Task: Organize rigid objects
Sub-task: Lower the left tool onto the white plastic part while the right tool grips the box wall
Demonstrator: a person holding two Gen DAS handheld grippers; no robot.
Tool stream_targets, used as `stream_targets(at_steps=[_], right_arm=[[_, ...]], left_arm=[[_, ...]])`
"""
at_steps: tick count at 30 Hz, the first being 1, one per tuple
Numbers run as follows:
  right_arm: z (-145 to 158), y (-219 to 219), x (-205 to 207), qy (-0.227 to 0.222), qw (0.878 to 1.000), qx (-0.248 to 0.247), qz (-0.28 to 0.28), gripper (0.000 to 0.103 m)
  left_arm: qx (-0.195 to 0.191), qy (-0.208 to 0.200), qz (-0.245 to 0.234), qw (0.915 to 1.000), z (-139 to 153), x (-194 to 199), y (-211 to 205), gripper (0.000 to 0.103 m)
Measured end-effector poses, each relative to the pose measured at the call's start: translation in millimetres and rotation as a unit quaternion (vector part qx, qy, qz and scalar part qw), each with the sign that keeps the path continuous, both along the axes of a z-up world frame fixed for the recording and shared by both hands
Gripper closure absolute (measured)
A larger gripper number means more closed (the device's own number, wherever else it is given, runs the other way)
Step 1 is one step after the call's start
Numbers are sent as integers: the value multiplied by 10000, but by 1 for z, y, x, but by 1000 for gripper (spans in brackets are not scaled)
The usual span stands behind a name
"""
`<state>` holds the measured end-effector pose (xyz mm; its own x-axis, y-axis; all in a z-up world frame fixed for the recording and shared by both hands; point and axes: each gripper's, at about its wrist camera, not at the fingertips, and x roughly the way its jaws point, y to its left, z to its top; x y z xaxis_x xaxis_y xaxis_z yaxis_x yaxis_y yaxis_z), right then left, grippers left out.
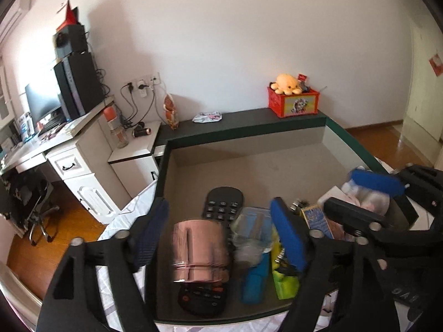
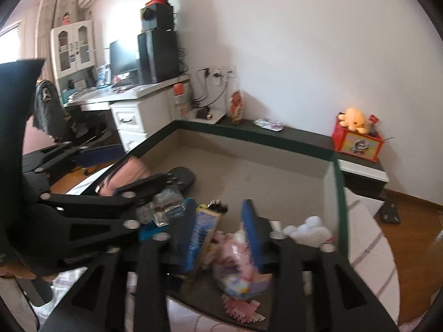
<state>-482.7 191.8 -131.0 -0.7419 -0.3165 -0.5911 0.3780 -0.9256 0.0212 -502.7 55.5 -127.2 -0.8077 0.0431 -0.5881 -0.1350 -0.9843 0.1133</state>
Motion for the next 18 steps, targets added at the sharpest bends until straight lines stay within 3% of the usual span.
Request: stream_targets(at_steps=[2,7,18], right_arm=[[4,6,3,68,9999,-39,-105,42],[22,25,18,296,9988,-171,-343,36],[34,68,64,355,9962,-292,-743,28]], left_arm=[[123,49,78,9999,4,4,-6,7],[184,206,195,9994,15,29,-15,1],[91,80,-152,9998,16,102,9,0]])
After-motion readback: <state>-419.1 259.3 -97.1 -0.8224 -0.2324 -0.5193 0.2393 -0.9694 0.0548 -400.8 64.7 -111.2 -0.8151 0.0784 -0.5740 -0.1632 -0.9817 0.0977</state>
